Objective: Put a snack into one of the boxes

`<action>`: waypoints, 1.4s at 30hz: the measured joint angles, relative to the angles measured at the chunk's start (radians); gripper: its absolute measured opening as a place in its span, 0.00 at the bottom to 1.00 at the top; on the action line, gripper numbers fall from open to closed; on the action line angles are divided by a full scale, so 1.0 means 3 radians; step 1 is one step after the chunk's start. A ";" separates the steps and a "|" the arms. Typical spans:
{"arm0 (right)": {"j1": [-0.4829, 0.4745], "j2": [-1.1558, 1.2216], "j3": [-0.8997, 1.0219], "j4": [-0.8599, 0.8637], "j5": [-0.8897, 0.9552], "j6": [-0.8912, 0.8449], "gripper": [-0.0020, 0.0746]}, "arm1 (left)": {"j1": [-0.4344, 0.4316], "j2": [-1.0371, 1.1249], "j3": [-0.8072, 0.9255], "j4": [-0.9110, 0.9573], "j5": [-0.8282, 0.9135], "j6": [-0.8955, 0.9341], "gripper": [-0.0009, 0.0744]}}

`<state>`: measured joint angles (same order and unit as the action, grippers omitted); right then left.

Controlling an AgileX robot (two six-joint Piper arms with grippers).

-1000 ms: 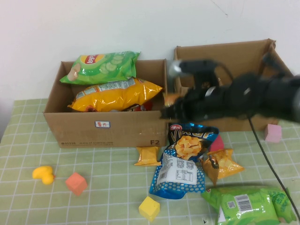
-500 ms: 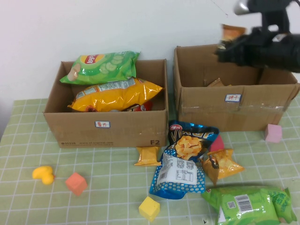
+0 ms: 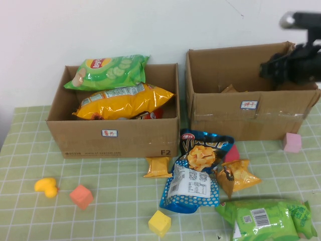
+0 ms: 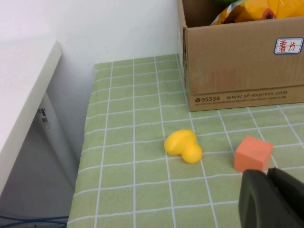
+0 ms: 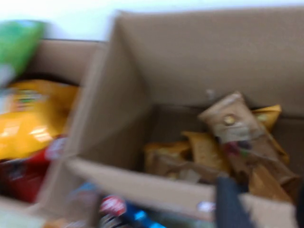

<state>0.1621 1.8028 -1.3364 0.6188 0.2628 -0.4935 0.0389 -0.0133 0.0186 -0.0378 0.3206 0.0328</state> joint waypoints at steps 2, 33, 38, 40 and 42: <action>-0.0024 -0.0250 0.0000 0.0000 0.0279 -0.0029 0.30 | 0.0000 0.0000 0.0000 0.0000 0.0000 0.0000 0.01; -0.0043 -0.5017 0.2506 -0.0129 0.0720 -0.1012 0.02 | 0.0000 0.0000 0.0000 0.0000 0.0000 -0.0006 0.01; -0.0043 -0.5636 0.2928 -0.0331 0.0661 -0.1005 0.02 | 0.0000 0.0000 0.0000 0.0000 0.0000 -0.0006 0.01; -0.0043 -0.5800 0.3102 -0.0344 0.0492 -0.1003 0.02 | 0.0000 0.0000 0.0000 0.0000 0.0000 0.0000 0.01; -0.0043 -0.5920 0.3297 -0.0344 0.0294 -0.0967 0.02 | 0.0000 0.0000 0.0000 0.0000 0.0000 0.0000 0.01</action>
<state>0.1493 0.0269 -0.3474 0.5157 0.3510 -0.7837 0.0389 -0.0133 0.0186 -0.0378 0.3206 0.0330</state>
